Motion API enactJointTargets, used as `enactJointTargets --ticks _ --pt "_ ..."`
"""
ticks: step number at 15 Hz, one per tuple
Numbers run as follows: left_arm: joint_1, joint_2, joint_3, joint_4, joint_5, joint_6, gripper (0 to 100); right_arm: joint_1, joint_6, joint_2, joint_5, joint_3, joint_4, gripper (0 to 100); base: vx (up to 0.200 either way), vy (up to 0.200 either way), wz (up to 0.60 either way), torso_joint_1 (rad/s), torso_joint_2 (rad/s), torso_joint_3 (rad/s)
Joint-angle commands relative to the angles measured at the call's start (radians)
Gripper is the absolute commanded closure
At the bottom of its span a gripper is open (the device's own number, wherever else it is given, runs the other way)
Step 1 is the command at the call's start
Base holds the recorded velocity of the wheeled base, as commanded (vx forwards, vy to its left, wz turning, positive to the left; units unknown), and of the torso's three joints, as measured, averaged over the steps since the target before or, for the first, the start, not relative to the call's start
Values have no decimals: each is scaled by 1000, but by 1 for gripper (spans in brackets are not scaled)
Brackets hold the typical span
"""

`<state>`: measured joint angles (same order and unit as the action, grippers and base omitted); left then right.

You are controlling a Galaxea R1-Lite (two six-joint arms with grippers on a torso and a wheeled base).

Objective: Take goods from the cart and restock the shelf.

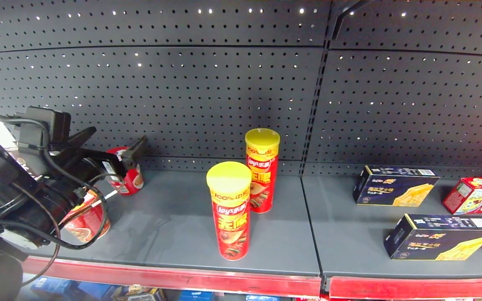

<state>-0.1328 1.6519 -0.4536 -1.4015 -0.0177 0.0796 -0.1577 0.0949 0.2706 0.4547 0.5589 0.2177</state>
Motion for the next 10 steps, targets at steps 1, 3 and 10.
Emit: enactJointTargets --ticks 1,3,10 --pt "-76 11 23 4 1 2 0 -3 0 -60 1 -10 32 0 0 0 0 0 0 0" --pt "-154 22 44 2 5 2 0 -2 0 -94 2 -8 63 0 0 0 0 0 0 0" --pt "-219 -49 357 -4 13 57 0 4 2 -174 6 7 160 0 0 0 0 0 0 0"
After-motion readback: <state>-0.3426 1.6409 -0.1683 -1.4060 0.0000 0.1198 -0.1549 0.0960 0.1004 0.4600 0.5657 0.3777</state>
